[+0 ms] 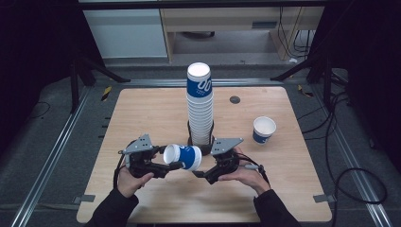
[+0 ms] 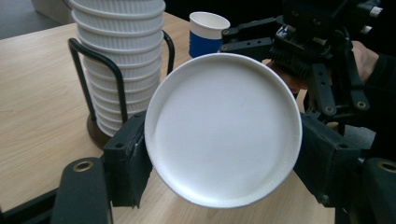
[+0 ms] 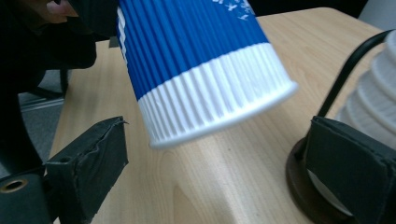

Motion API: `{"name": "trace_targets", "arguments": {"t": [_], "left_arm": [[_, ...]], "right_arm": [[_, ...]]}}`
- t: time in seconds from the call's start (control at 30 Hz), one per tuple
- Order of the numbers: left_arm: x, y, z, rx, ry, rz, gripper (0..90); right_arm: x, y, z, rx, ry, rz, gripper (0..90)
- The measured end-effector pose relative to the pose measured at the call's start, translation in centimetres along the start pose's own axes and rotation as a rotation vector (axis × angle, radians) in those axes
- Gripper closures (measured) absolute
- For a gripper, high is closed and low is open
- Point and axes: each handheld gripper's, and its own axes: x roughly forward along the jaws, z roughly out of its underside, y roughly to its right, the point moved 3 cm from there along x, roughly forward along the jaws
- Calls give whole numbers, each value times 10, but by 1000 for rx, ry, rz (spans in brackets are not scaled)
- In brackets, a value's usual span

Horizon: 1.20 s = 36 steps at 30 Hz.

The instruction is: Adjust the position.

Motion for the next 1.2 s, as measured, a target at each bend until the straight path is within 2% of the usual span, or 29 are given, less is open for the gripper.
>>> {"name": "trace_targets", "arguments": {"t": [0.3, 0.47, 0.83, 1.2], "left_arm": [[4, 8, 0, 4, 15, 61, 272], [6, 11, -1, 15, 13, 79, 272], [7, 9, 0, 4, 5, 99, 269], [4, 8, -1, 6, 11, 83, 244]], "right_arm": [[7, -6, -1, -11, 21, -40, 62], [8, -8, -2, -21, 41, -52, 76], [6, -9, -2, -38, 53, -56, 125], [1, -8, -2, -26, 41, -67, 141]]}}
